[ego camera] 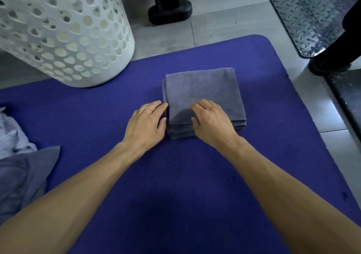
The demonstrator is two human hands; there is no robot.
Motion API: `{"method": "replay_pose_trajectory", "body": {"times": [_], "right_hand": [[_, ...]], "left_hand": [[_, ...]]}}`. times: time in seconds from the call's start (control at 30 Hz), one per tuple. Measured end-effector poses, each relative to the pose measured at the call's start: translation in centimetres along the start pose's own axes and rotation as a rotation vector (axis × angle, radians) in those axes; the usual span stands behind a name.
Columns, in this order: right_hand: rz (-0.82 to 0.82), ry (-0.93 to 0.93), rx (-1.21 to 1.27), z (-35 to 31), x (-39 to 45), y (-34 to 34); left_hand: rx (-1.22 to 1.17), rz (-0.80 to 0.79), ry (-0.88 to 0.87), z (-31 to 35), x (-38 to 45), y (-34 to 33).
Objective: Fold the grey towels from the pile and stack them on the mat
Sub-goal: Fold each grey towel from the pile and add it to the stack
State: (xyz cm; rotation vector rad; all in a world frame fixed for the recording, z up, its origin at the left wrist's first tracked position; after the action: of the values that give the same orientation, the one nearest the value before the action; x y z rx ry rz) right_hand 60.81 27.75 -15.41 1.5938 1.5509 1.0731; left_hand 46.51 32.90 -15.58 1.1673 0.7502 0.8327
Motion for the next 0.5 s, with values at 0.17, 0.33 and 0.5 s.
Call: {"method": "replay_pose_trajectory", "body": {"times": [0.17,0.33,0.5], "right_hand": [[-0.184,0.057,0.162,-8.4,-1.3,-2.0],[-0.461,0.176,0.127,-19.1,-2.0,-4.5],[-0.639,0.376,-0.108,-31.6,-2.2,-5.9]], "left_hand": [[-0.163,0.065,0.084,-4.7,-7.0,3.6],[-0.223,-0.026,0.252,-13.5,-16.4,6.8],[-0.116,-0.195,0.379,-21.2,-26.8,10.1]]}}
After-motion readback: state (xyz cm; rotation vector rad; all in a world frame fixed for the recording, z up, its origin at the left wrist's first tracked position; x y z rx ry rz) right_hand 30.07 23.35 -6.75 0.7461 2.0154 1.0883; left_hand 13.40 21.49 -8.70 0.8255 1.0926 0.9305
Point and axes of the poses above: each hand's wrist, its own x-axis towards the middle knuckle, its own y-axis out of the back of the hand, z = x × y, the point moved 10 cm from there along x, towards the middle knuckle, and after that the axes turned 3 degrees about y, right-handed, at the moved point
